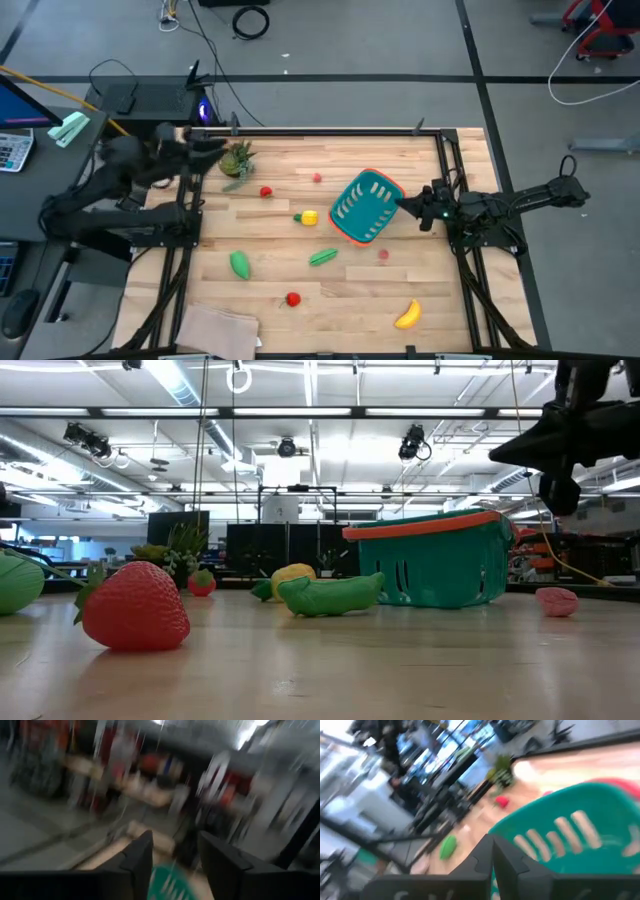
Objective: Pick and placing Produce into tupperware
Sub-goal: Put the yellow pineapple into the blue bin
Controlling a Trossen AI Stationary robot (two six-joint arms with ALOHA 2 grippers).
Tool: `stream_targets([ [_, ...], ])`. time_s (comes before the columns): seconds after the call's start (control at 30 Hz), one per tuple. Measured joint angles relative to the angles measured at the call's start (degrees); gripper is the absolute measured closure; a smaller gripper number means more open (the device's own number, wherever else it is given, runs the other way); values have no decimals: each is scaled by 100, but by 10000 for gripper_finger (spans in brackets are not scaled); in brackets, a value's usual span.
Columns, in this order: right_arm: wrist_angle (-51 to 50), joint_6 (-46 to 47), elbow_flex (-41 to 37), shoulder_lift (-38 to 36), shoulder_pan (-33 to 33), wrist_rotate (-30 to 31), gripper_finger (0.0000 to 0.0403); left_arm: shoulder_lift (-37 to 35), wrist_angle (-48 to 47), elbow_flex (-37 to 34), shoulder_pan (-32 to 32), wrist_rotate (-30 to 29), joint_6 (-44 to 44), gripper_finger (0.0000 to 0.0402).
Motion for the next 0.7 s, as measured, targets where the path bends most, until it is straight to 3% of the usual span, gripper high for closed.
stream_targets([
  [0.17, 636, -234, 0, 0, -247, 51, 354, 1302, -2242, 1314, 2, -2, 776, 204],
  [0.37, 858, -1086, 675, 31, -502, -60, 291, 2483, -3540, 2453, 0, 262, 1436, 213],
  [0.7, 390, -3449, 3167, 1059, -551, -507, 214, 3792, -4854, 2822, -101, 1508, 1460, 225],
])
